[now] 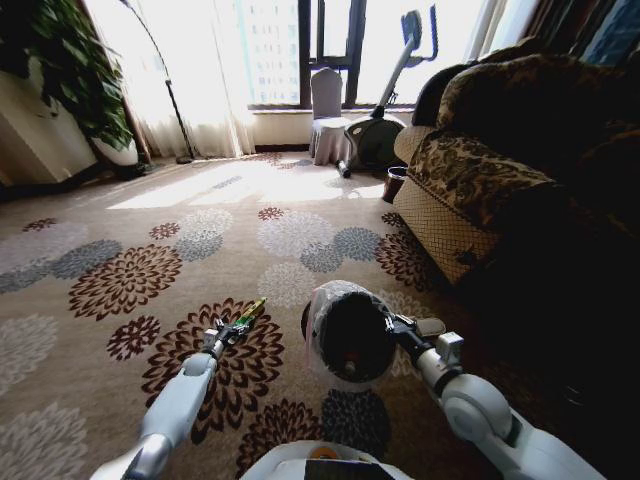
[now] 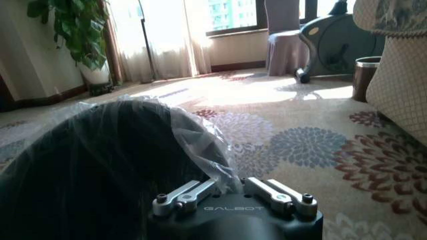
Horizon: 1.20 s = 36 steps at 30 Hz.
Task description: Pick up the trash from the ground and place it into the trash bin.
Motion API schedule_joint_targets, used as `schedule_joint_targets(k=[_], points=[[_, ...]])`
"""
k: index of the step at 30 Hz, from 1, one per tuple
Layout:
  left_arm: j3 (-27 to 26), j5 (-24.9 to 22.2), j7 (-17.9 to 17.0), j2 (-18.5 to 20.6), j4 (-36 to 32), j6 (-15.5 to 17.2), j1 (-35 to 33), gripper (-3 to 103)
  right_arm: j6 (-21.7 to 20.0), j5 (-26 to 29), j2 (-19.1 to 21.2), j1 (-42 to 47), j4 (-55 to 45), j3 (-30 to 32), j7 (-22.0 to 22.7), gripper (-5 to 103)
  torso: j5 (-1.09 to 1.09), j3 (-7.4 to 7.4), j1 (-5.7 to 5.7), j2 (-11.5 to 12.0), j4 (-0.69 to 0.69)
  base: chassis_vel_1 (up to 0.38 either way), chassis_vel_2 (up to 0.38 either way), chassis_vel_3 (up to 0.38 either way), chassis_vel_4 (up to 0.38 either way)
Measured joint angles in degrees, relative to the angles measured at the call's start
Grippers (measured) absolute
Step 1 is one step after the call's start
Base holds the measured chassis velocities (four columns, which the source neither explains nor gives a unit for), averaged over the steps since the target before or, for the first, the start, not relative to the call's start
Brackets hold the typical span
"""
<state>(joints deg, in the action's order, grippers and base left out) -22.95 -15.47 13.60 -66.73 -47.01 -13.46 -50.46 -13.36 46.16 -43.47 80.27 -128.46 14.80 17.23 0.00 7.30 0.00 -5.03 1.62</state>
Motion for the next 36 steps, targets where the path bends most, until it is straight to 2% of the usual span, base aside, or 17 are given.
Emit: schedule_joint_targets(k=[36], points=[[0.0,0.0,0.0,0.0,0.0,0.0,0.0,100,0.0,0.0,0.0,0.0,0.0,-0.01,0.0,0,0.0,0.0,0.0,0.0,0.0,0.0,0.0,0.0,0.0]])
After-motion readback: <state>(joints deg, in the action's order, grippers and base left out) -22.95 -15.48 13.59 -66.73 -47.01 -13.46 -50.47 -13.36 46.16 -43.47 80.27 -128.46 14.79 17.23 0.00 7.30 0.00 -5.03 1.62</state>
